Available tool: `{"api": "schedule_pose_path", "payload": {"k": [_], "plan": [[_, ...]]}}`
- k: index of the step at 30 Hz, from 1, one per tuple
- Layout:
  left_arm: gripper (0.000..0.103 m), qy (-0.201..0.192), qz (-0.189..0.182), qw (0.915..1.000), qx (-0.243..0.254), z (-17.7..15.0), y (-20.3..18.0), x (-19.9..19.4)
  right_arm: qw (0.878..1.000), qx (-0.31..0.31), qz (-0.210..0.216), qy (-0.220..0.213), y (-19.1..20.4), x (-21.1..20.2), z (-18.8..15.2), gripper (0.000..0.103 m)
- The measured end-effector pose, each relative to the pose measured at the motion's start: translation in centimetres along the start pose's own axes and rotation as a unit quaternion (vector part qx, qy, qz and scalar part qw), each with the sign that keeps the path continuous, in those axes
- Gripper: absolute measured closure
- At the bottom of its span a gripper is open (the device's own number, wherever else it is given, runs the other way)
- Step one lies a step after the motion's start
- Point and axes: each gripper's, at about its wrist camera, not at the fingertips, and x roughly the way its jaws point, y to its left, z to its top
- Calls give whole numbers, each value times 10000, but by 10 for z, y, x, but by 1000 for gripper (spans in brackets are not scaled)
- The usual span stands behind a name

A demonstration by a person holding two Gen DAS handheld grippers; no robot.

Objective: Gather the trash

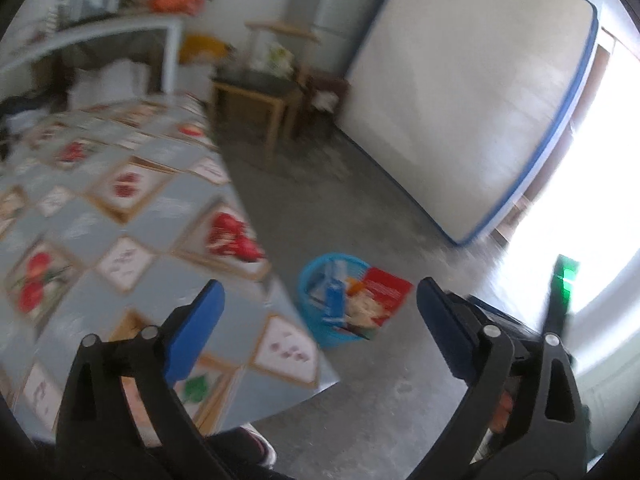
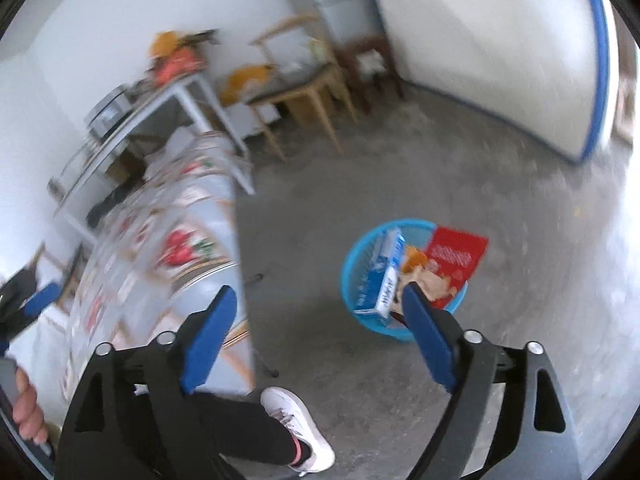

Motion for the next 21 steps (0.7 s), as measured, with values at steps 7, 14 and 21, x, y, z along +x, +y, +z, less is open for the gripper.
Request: {"api": "schedule_pose_path", "payload": {"k": [7, 14, 21], "plan": [[8, -484, 785, 9947, -456, -36, 16, -49, 9901, -1259, -191, -594, 94, -51, -16, 6], [8, -335, 1735, 9805, -864, -62, 46, -64, 9792, -1929, -16, -633, 146, -56, -24, 6], [8, -244, 2275, 9648, -1294, -82, 69, -81, 9783, -1939, -228, -698, 164, -56, -26, 6]]}}
